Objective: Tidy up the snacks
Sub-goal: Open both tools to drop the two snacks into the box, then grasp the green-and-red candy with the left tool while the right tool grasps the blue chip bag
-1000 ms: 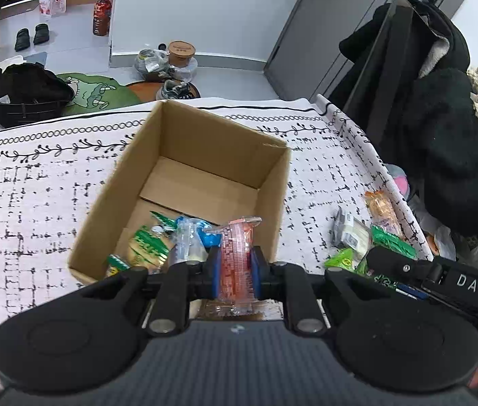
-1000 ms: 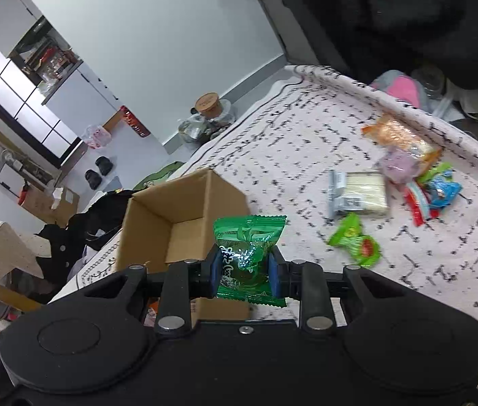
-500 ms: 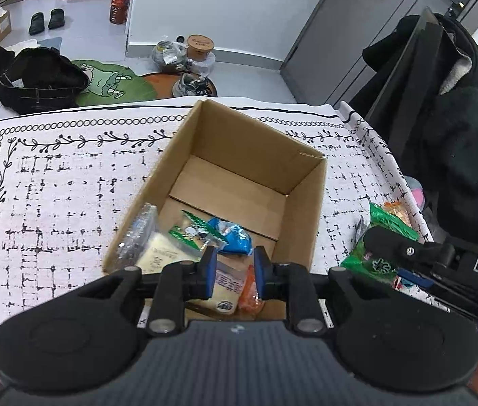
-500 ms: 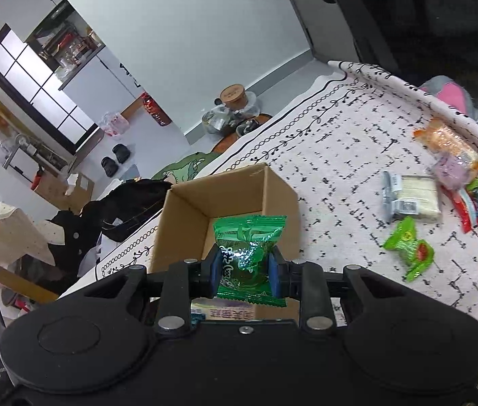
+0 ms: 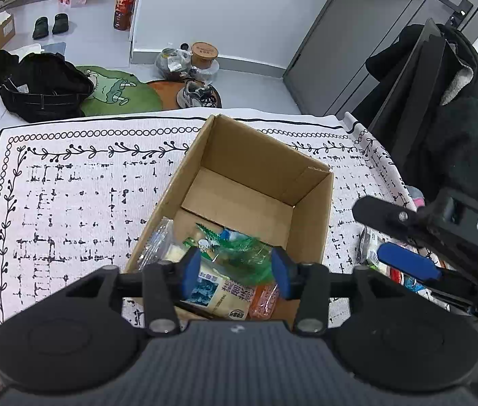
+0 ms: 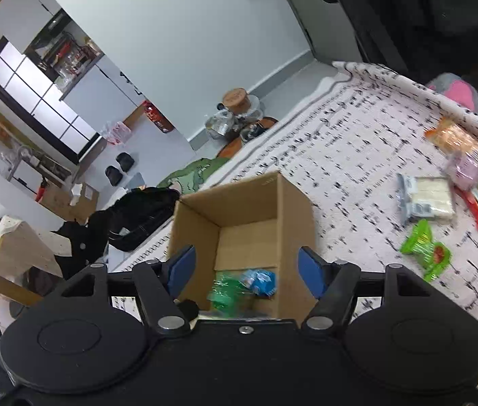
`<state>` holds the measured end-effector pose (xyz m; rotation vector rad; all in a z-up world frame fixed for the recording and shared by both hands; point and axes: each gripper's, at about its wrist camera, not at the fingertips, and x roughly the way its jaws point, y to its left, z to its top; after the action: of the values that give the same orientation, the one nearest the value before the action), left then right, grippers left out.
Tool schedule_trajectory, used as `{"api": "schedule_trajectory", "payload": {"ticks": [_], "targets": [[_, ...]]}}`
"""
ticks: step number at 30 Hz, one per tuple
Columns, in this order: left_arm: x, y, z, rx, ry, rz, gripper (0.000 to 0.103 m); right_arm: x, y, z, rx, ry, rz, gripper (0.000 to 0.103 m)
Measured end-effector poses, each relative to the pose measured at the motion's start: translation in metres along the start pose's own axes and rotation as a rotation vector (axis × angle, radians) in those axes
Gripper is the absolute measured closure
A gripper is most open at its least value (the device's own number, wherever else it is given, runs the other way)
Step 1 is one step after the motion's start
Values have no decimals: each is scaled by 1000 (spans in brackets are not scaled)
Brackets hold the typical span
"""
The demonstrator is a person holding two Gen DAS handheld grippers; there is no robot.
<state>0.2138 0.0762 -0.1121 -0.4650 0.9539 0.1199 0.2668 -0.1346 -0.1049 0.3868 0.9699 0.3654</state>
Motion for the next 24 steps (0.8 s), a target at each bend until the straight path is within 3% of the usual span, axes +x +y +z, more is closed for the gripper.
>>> {"api": "schedule_trajectory", "payload": {"ticks": [14,24], "targets": [[3,-27,-5,52,23,21,33,-34,-48,2,-8,-3,-110,26],[-5,-56,-9,113,-9,28,7,-64,-81,11,-12,-35,-126,4]]}}
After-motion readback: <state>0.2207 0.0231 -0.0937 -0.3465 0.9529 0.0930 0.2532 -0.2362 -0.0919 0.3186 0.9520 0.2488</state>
